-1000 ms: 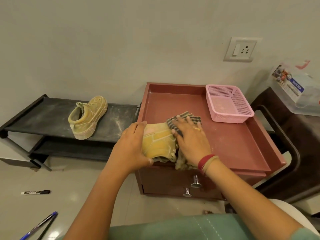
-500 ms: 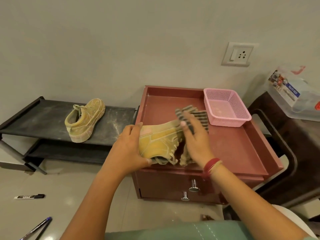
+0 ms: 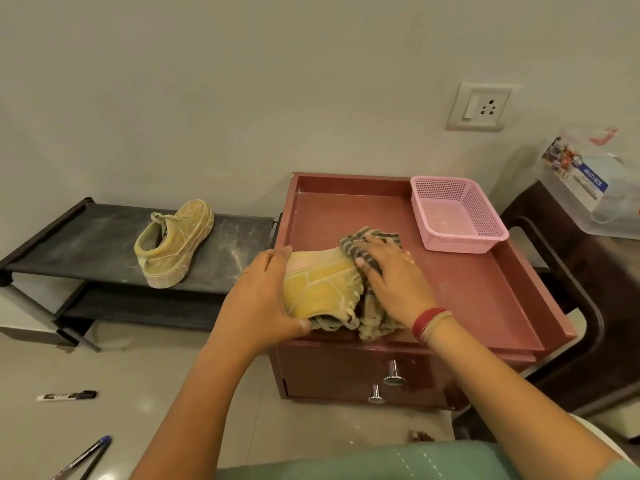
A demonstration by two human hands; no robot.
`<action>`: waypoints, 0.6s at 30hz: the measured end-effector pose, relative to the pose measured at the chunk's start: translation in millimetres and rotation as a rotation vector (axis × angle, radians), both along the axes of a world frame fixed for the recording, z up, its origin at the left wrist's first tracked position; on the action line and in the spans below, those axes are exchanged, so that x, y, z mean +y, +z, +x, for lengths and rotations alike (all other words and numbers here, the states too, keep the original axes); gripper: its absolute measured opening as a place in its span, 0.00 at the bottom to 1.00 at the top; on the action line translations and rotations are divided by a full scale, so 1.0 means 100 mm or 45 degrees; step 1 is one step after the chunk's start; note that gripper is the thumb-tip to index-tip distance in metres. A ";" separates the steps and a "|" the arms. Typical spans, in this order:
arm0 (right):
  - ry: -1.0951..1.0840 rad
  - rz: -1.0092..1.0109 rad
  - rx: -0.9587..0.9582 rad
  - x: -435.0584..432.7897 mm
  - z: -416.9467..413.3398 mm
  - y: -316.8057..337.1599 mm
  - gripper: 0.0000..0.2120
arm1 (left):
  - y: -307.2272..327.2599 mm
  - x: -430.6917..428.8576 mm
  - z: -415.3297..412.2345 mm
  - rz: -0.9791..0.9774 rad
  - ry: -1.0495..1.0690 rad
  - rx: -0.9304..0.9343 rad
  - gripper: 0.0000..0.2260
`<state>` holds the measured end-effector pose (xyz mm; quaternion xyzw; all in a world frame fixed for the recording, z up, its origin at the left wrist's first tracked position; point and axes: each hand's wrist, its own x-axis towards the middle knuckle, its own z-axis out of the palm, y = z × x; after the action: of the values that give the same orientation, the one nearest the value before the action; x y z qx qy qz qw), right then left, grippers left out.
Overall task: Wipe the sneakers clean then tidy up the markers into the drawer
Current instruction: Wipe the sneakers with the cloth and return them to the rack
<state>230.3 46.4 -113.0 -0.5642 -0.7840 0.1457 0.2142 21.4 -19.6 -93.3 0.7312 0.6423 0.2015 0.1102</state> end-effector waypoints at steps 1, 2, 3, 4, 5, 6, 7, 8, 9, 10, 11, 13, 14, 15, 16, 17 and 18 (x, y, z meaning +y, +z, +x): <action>0.016 -0.002 -0.013 -0.01 -0.01 0.00 0.19 | 0.00 0.00 0.00 0.005 0.000 0.001 0.48; 0.096 -0.004 -0.030 -0.05 -0.03 -0.01 0.20 | 0.00 0.00 0.00 0.004 -0.001 0.003 0.48; 0.176 -0.003 -0.047 -0.09 -0.06 -0.05 0.20 | 0.00 0.00 -0.01 -0.002 -0.003 0.006 0.47; 0.215 0.010 -0.046 -0.12 -0.08 -0.08 0.20 | 0.00 0.00 -0.01 -0.007 -0.006 0.008 0.47; 0.185 0.011 -0.016 -0.10 -0.06 -0.09 0.20 | 0.00 0.00 -0.02 -0.012 -0.006 0.010 0.48; 0.089 -0.008 0.045 -0.06 -0.03 -0.08 0.20 | -0.01 0.00 -0.02 -0.016 -0.005 0.011 0.48; -0.018 -0.036 0.110 -0.02 -0.01 -0.07 0.20 | -0.01 0.00 -0.03 -0.019 0.000 0.010 0.48; -0.067 -0.049 0.137 0.00 0.00 -0.07 0.20 | -0.01 0.00 -0.03 -0.017 0.004 0.009 0.48; -0.024 -0.036 0.115 -0.03 0.00 -0.07 0.21 | -0.01 0.00 -0.03 -0.018 0.004 0.007 0.48; 0.076 -0.011 0.062 -0.07 -0.04 -0.08 0.21 | -0.01 0.00 -0.04 -0.020 0.000 0.005 0.48; 0.167 0.023 0.011 -0.11 -0.06 -0.11 0.20 | -0.01 0.01 -0.04 -0.023 -0.004 0.004 0.48; 0.143 0.034 0.028 -0.10 -0.07 -0.14 0.20 | -0.01 0.02 -0.04 -0.026 -0.008 -0.003 0.48; 0.039 0.013 0.086 -0.06 -0.06 -0.12 0.20 | -0.01 0.03 -0.04 -0.024 -0.006 -0.006 0.48; -0.054 -0.016 0.138 -0.03 -0.04 -0.13 0.20 | -0.01 0.02 -0.04 -0.022 -0.002 -0.003 0.48; -0.080 -0.027 0.148 -0.02 -0.03 -0.12 0.21 | -0.01 0.02 -0.03 -0.020 0.000 0.003 0.48; -0.035 -0.020 0.120 -0.04 -0.03 -0.13 0.21 | -0.01 0.01 -0.03 -0.020 -0.001 0.010 0.48; 0.044 -0.016 0.085 -0.07 -0.03 -0.13 0.21 | -0.01 0.02 -0.04 -0.023 -0.001 0.012 0.49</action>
<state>226.9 39.2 -125.9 -0.5467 -0.7851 0.1731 0.2342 17.5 -18.1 -94.7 0.7314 0.6443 0.1920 0.1139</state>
